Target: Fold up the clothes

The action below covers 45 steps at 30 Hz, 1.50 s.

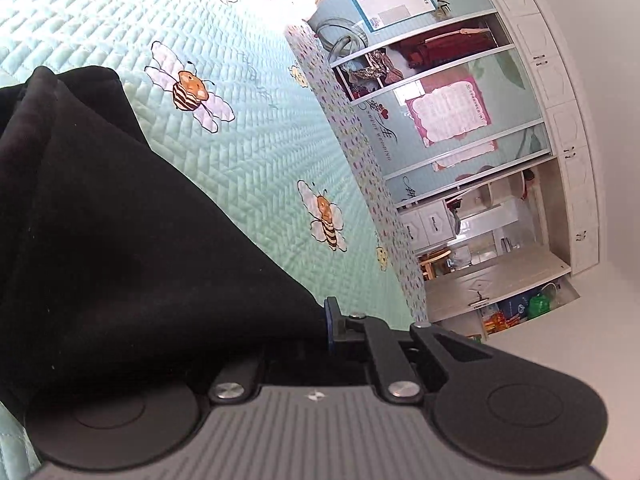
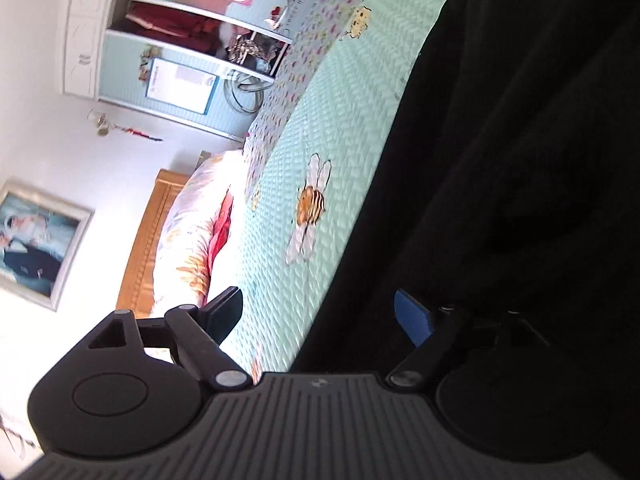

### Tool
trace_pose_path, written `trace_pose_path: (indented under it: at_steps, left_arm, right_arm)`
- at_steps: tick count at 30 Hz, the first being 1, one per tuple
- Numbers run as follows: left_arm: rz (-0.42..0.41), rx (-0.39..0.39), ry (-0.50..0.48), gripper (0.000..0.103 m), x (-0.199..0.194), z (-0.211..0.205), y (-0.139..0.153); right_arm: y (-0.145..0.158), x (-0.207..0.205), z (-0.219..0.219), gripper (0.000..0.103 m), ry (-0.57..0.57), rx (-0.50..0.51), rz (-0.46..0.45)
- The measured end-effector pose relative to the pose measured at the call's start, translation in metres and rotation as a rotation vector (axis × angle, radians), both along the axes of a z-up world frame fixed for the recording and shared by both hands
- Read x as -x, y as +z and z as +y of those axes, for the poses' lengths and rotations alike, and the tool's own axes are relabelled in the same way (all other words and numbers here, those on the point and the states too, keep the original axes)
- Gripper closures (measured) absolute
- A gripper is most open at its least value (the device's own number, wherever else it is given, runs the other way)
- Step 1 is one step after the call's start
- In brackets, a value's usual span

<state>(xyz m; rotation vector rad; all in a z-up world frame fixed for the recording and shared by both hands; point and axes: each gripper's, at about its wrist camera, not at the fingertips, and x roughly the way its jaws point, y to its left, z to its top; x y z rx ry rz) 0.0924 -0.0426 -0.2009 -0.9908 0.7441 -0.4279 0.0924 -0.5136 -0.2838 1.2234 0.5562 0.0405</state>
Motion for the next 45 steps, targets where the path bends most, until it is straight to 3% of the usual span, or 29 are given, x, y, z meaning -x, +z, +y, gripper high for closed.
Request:
trace_pose_path:
  at_steps: [6, 7, 8, 9, 12, 17, 19, 20, 24, 27, 31, 32, 34, 38, 40, 41, 42, 45]
  left_arm:
    - [0.002, 0.0, -0.031, 0.095, 0.005, 0.007, 0.001]
    - [0.008, 0.003, -0.035, 0.095, 0.005, 0.01, -0.001]
    - [0.012, -0.001, -0.037, 0.095, 0.005, 0.011, -0.002]
    - [0.011, 0.003, -0.04, 0.095, 0.005, 0.011, -0.002]
    - [0.003, 0.009, -0.053, 0.095, 0.009, 0.012, -0.001]
    - [0.0, 0.013, -0.066, 0.095, 0.014, 0.012, 0.0]
    - [-0.003, -0.002, -0.067, 0.095, 0.009, 0.014, 0.0]
    - [-0.005, -0.01, -0.068, 0.095, 0.007, 0.015, 0.0]
    - [-0.056, -0.082, -0.12, 0.095, -0.035, 0.017, 0.022]
    - [-0.226, -0.145, -0.138, 0.095, -0.063, 0.02, 0.073]
    - [-0.466, -0.12, -0.244, 0.094, -0.051, 0.028, 0.138]
    - [-0.487, -0.128, -0.286, 0.094, -0.038, 0.03, 0.14]
    - [-0.444, -0.193, -0.332, 0.093, -0.013, 0.034, 0.115]
    - [-0.032, -0.255, -0.263, 0.092, 0.009, 0.051, -0.017]
    - [0.007, -0.247, -0.202, 0.093, 0.018, 0.055, -0.046]
    - [0.026, -0.243, -0.171, 0.093, 0.022, 0.057, -0.061]
    - [0.045, -0.239, -0.142, 0.093, 0.027, 0.059, -0.075]
    - [0.005, -0.201, -0.125, 0.09, 0.028, 0.057, -0.07]
  right_arm:
    - [-0.019, -0.042, 0.001, 0.023, -0.021, -0.013, 0.144]
    - [-0.015, -0.044, 0.005, 0.031, 0.0, 0.009, 0.146]
    - [-0.008, -0.044, 0.009, 0.054, 0.018, 0.042, 0.153]
    - [-0.002, -0.045, 0.013, 0.063, 0.036, 0.075, 0.161]
    - [0.008, -0.05, 0.017, 0.063, 0.06, 0.139, 0.181]
    - [-0.015, -0.058, 0.013, 0.063, 0.086, 0.071, 0.262]
    - [-0.011, -0.062, 0.013, 0.07, 0.078, 0.075, 0.217]
    - [-0.006, -0.067, 0.012, 0.086, 0.073, 0.081, 0.189]
    - [0.023, -0.06, 0.01, 0.091, 0.041, 0.094, 0.048]
    - [0.051, -0.037, 0.01, 0.091, 0.016, 0.077, -0.083]
    - [0.087, 0.036, 0.01, 0.092, 0.011, 0.067, -0.289]
    - [0.091, 0.062, 0.012, 0.092, 0.008, 0.085, -0.313]
    - [0.082, 0.112, 0.02, 0.092, 0.012, 0.139, -0.286]
    - [0.012, 0.176, 0.043, 0.092, 0.03, 0.165, -0.065]
    - [-0.033, 0.187, 0.053, 0.092, 0.046, 0.154, 0.065]
    - [-0.047, 0.191, 0.055, 0.097, 0.038, 0.142, 0.088]
    - [-0.051, 0.193, 0.056, 0.097, 0.028, 0.139, 0.068]
    - [-0.034, 0.185, 0.06, 0.094, 0.084, 0.253, 0.059]
